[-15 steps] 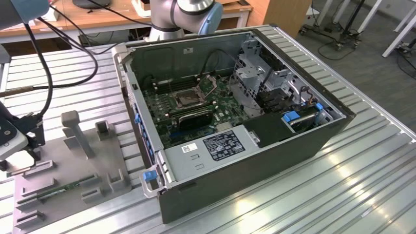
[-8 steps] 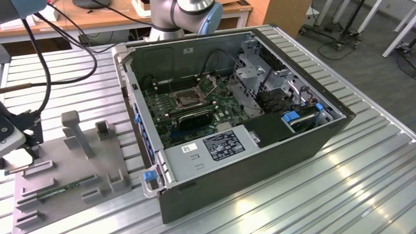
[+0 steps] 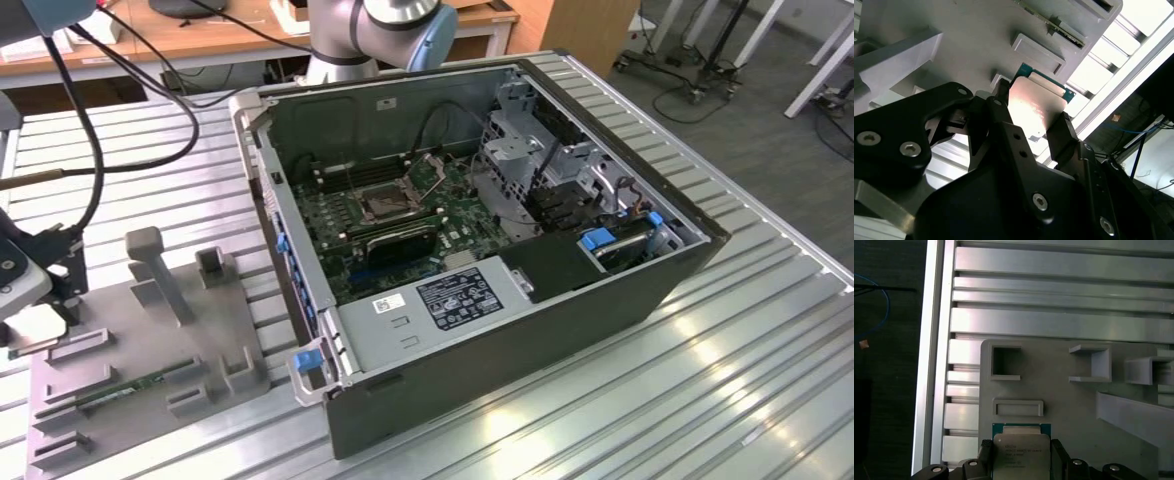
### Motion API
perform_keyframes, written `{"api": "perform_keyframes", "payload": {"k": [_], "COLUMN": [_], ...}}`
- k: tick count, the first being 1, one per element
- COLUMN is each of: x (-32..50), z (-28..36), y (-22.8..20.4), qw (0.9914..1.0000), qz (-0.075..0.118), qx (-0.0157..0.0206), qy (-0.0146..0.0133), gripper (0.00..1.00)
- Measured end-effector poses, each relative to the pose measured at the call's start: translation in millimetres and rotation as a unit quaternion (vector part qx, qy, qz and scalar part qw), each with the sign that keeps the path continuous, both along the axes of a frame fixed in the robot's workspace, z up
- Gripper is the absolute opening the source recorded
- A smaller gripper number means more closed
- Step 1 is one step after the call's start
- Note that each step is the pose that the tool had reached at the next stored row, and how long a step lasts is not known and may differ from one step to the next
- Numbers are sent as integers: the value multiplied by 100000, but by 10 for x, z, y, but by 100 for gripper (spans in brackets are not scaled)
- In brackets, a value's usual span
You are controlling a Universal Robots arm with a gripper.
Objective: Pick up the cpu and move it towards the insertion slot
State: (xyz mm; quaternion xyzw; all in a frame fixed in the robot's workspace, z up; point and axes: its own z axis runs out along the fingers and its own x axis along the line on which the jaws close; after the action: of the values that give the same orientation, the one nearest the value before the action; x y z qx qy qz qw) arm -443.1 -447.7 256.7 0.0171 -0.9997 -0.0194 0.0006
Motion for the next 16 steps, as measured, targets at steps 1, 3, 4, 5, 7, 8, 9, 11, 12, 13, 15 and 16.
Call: {"api": "perform_keyframes", "payload": {"k": [1,3,4,5,7,8,9,11,12,13,15,16], "x": [0,0,0,0,0,0,0,0,0,0,0,0], "z": [3,11,16,22,33,39,44,58,64,70,85,93], "y": [0,0,0,0,0,0,0,0,0,0,0,0], "qw": [100000,100000,100000,100000,100000,100000,100000,100000,100000,100000,100000,100000], "qz": [1,0,2,1,-1,2,1,1,2,0,0,2], "qx": [-1,2,2,0,4,3,6,2,7,5,5,5], "qy": [3,-4,-3,0,-4,0,-5,0,-6,-7,-7,-6], "gripper": [55,55,55,55,55,55,55,55,55,55,55,55]}}
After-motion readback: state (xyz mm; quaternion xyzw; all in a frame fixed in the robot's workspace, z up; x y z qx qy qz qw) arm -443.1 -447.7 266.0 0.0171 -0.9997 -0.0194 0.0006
